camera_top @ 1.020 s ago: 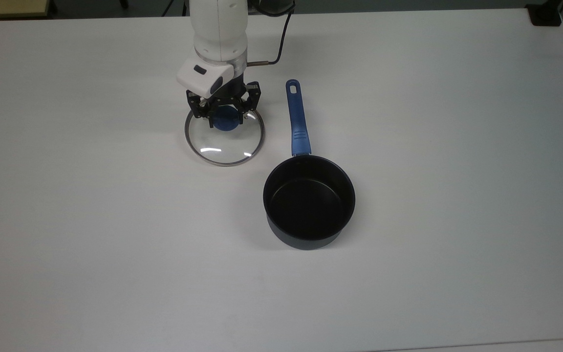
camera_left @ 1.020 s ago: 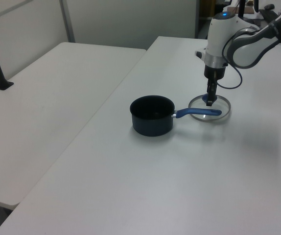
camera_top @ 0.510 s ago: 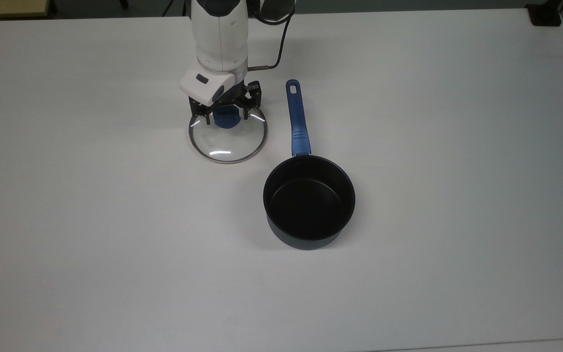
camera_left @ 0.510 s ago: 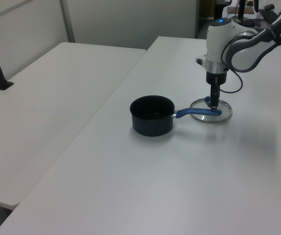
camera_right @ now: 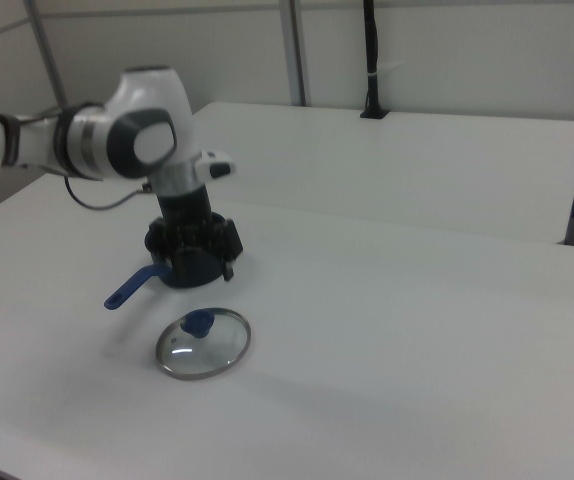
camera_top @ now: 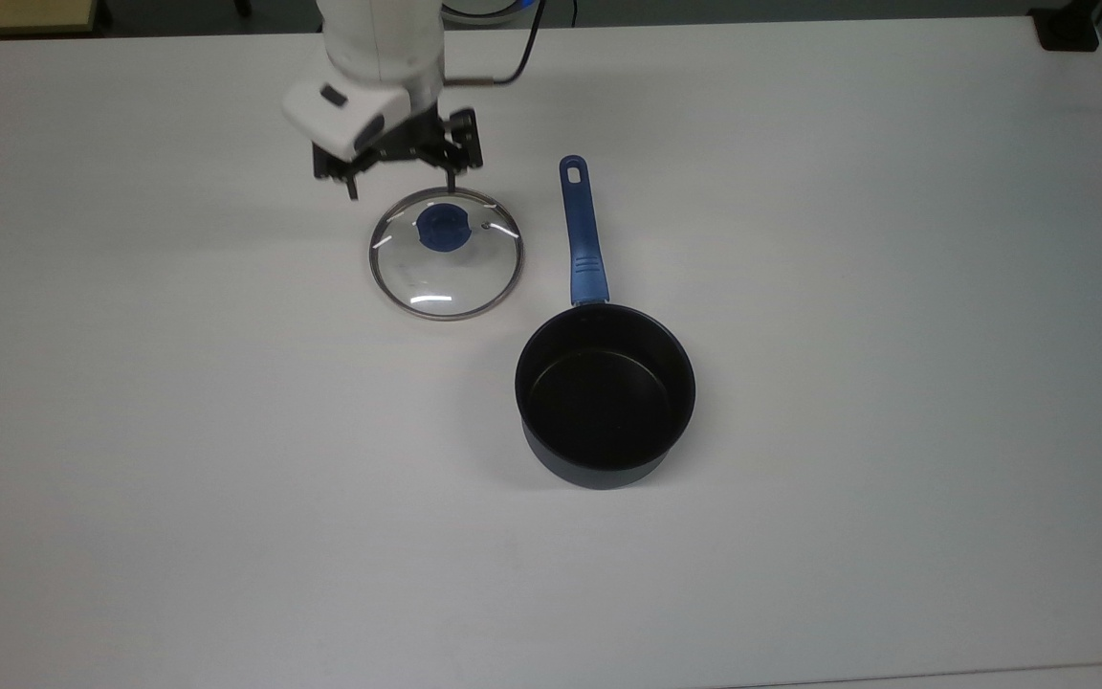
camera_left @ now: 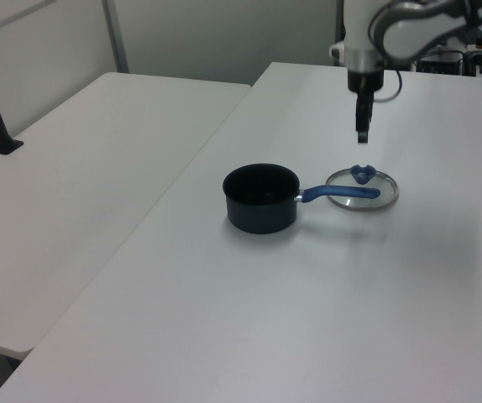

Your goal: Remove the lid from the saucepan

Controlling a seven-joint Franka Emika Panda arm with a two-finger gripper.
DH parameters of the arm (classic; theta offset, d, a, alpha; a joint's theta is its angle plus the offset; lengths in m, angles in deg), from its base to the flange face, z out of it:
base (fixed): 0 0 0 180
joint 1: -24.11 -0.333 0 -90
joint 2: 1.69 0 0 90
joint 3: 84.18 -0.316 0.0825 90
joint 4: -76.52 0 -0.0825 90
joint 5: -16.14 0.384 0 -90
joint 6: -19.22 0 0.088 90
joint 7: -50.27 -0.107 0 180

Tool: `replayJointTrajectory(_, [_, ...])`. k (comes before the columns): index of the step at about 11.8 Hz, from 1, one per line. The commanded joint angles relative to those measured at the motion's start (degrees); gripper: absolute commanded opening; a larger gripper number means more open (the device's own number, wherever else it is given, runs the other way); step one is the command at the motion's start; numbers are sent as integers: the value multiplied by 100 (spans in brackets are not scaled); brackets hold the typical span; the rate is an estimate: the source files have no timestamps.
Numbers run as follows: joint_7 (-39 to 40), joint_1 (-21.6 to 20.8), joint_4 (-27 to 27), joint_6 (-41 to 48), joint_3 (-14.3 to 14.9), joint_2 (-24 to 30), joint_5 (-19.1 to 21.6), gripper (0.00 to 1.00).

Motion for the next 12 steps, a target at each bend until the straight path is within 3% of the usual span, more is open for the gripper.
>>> replayJointTrajectory(1, [-130,-118,-994,1212,-23,135,-18,100])
replayJointTrajectory(4, [-418,-487,-1620,1919,-41,320,-9,100])
replayJointTrajectory(7, [-1094,-733,-1673,1981,11,505,-35,100])
replayJointTrajectory(12, [-1123,-708,-1815,2192,3,618,-88,100])
